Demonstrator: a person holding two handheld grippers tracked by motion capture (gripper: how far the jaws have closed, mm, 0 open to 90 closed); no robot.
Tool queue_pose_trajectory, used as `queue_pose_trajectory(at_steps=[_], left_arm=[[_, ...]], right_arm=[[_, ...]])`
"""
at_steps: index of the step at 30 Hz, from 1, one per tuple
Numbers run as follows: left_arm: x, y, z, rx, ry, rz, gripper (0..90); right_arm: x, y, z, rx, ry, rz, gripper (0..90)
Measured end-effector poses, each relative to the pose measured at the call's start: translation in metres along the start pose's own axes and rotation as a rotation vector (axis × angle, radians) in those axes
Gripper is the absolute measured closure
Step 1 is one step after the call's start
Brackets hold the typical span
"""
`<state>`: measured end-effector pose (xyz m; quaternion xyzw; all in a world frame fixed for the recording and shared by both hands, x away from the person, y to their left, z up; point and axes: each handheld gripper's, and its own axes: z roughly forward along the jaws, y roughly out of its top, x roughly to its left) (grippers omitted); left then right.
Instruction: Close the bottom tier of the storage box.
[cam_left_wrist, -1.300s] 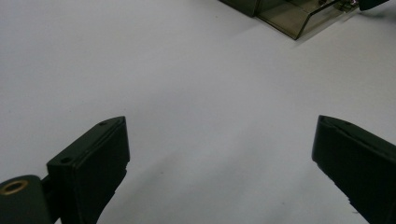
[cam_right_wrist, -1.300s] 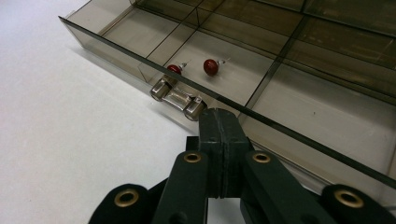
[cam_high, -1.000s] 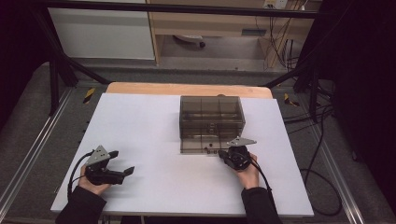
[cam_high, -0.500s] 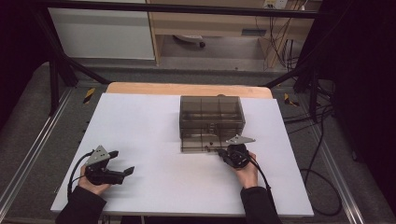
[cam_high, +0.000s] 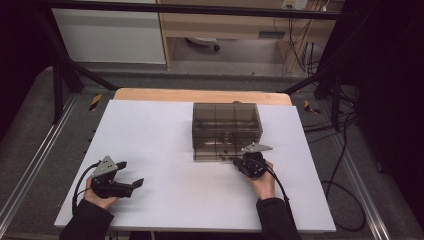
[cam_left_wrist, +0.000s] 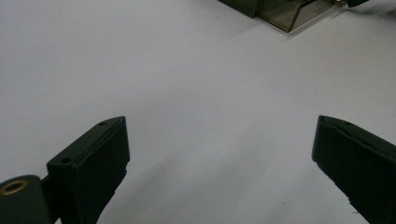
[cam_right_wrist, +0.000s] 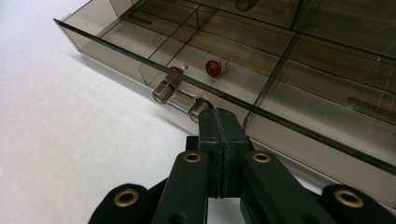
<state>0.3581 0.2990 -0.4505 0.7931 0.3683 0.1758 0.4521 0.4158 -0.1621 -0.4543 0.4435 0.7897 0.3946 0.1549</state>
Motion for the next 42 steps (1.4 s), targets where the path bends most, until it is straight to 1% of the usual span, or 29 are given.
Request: queue_pose_trajectory(at_steps=[5,14,27,41,42], left_arm=[[0.000,0.000,0.000,0.000,0.000,0.000,4.3],[0.000,0.000,0.000,0.000,0.000,0.000,4.3],[0.000,0.000,0.000,0.000,0.000,-0.001,4.3],[0.000,0.000,0.000,0.000,0.000,-0.002,4.3],[0.000,0.000,0.000,0.000,0.000,-0.001,4.3]], right_arm=[[-0.001,0.001,0.001,-0.002,-0.004,-0.001,90.0],[-0.005,0.002,0.002,-0.007,-0.008,0.015,90.0],[-0.006,0.006,0.005,-0.009,-0.018,0.005,90.0],[-0.007,0.010,0.009,-0.009,-0.035,0.006,89.9],[-0.008,0.011,0.009,-0.011,-0.036,-0.003,89.9]])
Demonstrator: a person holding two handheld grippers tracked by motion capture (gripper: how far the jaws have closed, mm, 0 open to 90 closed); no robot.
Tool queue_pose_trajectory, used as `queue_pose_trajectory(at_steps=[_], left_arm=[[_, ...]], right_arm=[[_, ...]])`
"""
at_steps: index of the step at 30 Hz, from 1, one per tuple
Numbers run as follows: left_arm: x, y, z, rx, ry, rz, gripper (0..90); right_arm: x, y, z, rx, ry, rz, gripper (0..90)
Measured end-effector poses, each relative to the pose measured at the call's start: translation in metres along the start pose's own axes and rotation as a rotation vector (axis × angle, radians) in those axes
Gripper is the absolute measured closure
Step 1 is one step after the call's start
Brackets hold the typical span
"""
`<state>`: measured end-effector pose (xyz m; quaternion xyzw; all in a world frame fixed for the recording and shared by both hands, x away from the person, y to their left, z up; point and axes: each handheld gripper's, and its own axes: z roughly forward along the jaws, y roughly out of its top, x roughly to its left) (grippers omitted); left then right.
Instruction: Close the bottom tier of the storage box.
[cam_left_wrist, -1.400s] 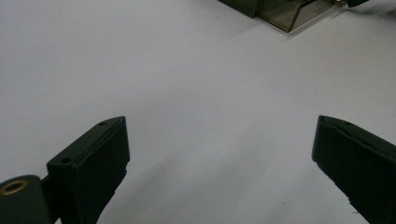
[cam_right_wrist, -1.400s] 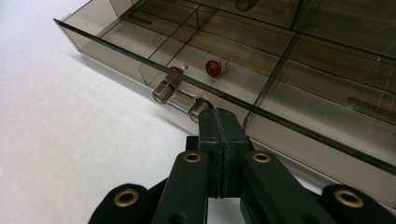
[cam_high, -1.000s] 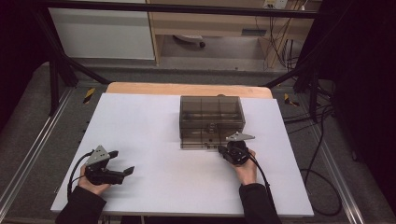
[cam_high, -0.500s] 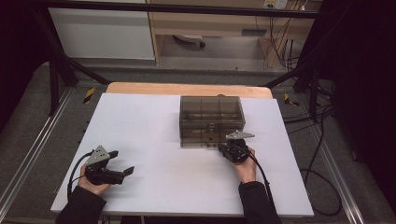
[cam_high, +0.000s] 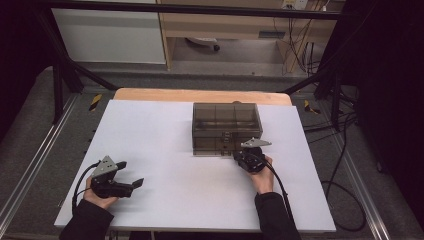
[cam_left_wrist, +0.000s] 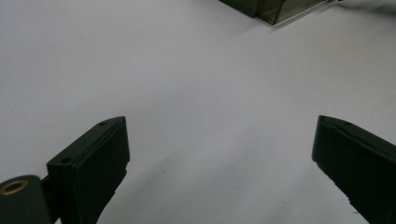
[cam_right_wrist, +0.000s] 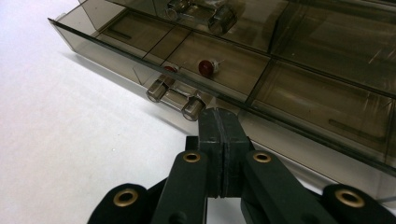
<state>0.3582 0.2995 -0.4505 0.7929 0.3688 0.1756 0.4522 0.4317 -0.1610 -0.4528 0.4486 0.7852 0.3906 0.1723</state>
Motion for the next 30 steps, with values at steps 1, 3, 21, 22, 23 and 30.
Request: queue_pose_trajectory(at_steps=[1,3,21,22,23,30], left_arm=[[-0.0001,0.0000,0.0000,0.000,0.000,0.000,4.3],[-0.0001,0.0001,0.0001,0.000,-0.001,0.001,4.3],[-0.0001,0.0001,0.0004,0.001,-0.001,0.001,4.3],[-0.0001,0.0000,0.0005,0.002,-0.001,0.001,4.3],[-0.0001,0.0000,0.0005,0.002,-0.001,0.001,4.3],[-0.0001,0.0001,0.0004,0.001,-0.001,0.001,4.3]], right_arm=[[0.0000,0.0002,0.0003,-0.001,-0.001,0.003,89.9],[-0.0005,0.0005,0.0009,-0.003,-0.001,0.006,89.9],[-0.0033,0.0053,0.0062,-0.007,-0.015,0.012,89.8],[-0.0035,0.0056,0.0065,-0.007,-0.015,0.012,89.8],[-0.0035,0.0060,0.0067,-0.007,-0.015,0.016,89.8],[-0.0054,0.0077,0.0099,-0.009,-0.020,0.017,89.6]])
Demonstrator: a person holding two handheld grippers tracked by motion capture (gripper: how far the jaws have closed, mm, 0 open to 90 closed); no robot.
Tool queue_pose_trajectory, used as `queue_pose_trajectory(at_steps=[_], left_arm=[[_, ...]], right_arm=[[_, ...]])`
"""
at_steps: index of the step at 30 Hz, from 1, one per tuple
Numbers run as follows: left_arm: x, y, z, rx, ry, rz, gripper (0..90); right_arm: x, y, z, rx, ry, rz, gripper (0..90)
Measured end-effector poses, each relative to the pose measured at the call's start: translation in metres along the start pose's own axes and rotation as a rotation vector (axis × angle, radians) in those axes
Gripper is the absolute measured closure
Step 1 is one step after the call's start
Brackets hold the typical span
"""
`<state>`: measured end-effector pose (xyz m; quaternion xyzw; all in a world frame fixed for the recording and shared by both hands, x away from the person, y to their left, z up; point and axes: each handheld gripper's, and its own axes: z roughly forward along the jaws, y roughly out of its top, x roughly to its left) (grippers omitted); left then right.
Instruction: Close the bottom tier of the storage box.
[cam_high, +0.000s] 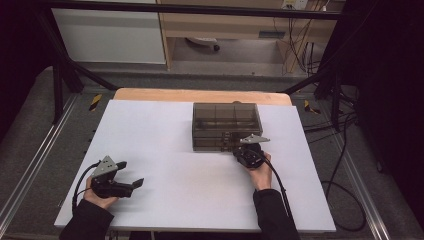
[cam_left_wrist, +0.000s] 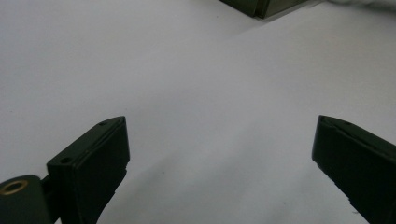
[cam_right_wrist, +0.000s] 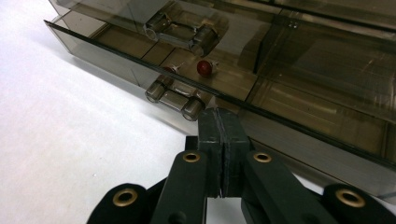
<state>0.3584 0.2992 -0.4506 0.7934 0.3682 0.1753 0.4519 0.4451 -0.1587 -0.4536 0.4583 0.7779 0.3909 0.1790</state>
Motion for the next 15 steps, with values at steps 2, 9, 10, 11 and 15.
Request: queue_pose_trajectory(at_steps=[2,9,10,11,15], left_arm=[[0.0001,0.0000,0.0000,0.000,0.000,-0.001,4.3],[0.0001,-0.0001,0.0000,0.001,0.000,-0.001,4.3],[0.0001,0.0000,0.0000,0.000,0.000,-0.001,4.3],[0.0001,0.0000,-0.0001,0.000,0.000,0.000,4.3],[0.0001,-0.0001,0.0003,0.001,0.000,-0.001,4.3]], right_arm=[[0.0001,0.0002,0.0011,0.000,-0.003,0.003,89.5],[-0.0006,0.0009,0.0033,-0.007,-0.011,0.004,89.5],[-0.0010,0.0013,0.0036,-0.007,-0.013,0.002,89.4],[-0.0012,0.0015,0.0037,-0.006,-0.012,0.003,89.4],[-0.0010,0.0025,0.0047,-0.012,-0.014,0.007,89.4]])
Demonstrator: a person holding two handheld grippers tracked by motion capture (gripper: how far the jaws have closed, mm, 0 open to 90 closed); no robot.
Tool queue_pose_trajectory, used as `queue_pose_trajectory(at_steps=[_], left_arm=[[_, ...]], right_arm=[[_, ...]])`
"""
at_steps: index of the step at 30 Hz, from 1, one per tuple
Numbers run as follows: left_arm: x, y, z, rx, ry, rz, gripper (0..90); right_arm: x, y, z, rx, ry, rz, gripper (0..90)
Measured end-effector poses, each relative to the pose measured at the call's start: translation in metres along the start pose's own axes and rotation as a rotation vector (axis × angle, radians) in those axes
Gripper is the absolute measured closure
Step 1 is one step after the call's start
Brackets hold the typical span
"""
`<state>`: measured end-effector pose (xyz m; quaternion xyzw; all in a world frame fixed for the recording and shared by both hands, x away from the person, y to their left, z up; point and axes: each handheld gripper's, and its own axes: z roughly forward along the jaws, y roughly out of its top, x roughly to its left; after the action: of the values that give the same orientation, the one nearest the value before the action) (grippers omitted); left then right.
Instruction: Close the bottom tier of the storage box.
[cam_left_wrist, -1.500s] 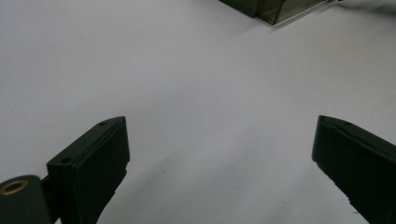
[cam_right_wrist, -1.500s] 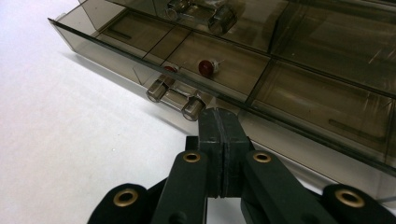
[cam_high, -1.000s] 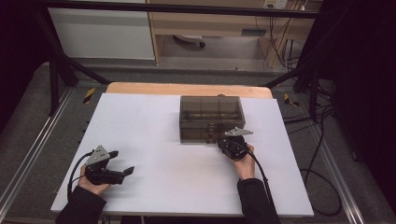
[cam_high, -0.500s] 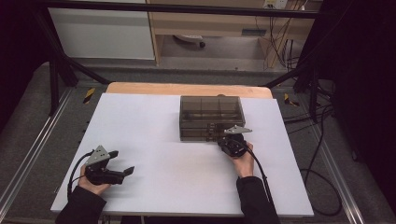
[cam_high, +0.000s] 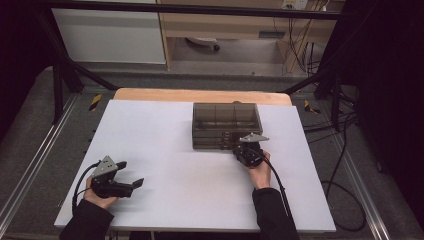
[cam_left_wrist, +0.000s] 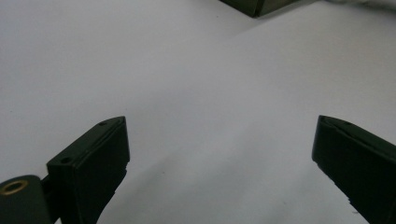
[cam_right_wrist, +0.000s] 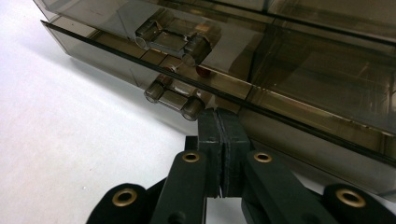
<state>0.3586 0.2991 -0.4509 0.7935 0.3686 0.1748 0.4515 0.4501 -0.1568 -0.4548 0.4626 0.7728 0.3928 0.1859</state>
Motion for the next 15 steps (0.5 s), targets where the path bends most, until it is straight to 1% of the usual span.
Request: queue_pose_trajectory(at_steps=[10,15], left_arm=[[0.0001,0.0000,-0.0004,-0.001,0.000,0.002,4.3],[0.0001,0.0000,-0.0001,0.000,0.000,0.001,4.3]], right_arm=[[-0.0013,0.0012,0.0044,-0.001,-0.007,0.000,89.5],[-0.0020,0.0010,0.0057,-0.002,-0.009,0.007,89.5]])
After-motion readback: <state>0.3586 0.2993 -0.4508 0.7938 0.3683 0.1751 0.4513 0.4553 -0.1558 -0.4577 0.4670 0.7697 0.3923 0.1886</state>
